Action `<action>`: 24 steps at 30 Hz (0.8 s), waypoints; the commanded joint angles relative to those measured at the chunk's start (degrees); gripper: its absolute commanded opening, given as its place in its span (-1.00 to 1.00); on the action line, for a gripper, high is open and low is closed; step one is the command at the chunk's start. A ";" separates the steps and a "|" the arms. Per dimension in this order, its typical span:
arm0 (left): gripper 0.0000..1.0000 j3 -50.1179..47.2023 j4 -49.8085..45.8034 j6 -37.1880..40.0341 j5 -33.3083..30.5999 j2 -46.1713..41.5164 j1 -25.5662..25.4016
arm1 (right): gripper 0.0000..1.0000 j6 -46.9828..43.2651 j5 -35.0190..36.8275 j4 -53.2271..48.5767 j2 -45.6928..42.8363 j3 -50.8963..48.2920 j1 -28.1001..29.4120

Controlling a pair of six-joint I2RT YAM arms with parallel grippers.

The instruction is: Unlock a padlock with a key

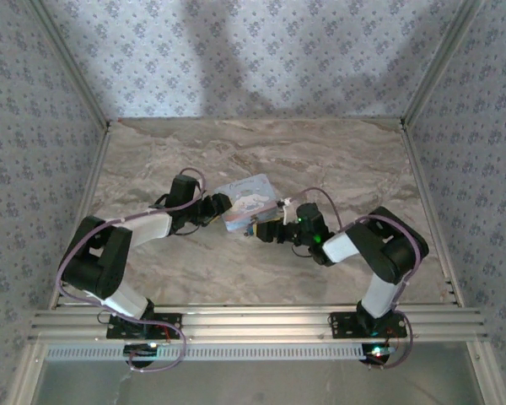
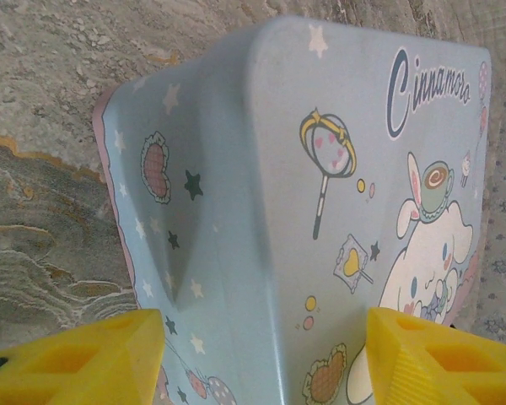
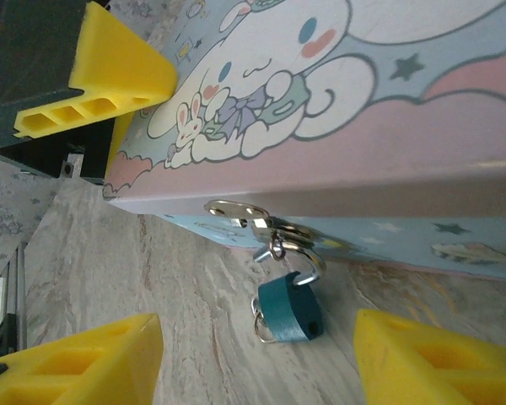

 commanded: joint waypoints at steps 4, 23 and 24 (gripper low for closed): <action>0.25 -2.10 -7.24 0.30 -1.68 0.31 -1.05 | 0.26 0.67 -1.34 2.98 4.41 3.67 0.30; 0.25 -2.05 -7.15 0.10 -1.94 0.93 -1.38 | -0.12 1.84 -3.36 6.06 8.43 4.68 0.71; 0.25 -2.05 -7.15 0.04 -1.93 0.93 -1.43 | -0.15 1.71 -3.08 5.90 8.46 4.65 0.64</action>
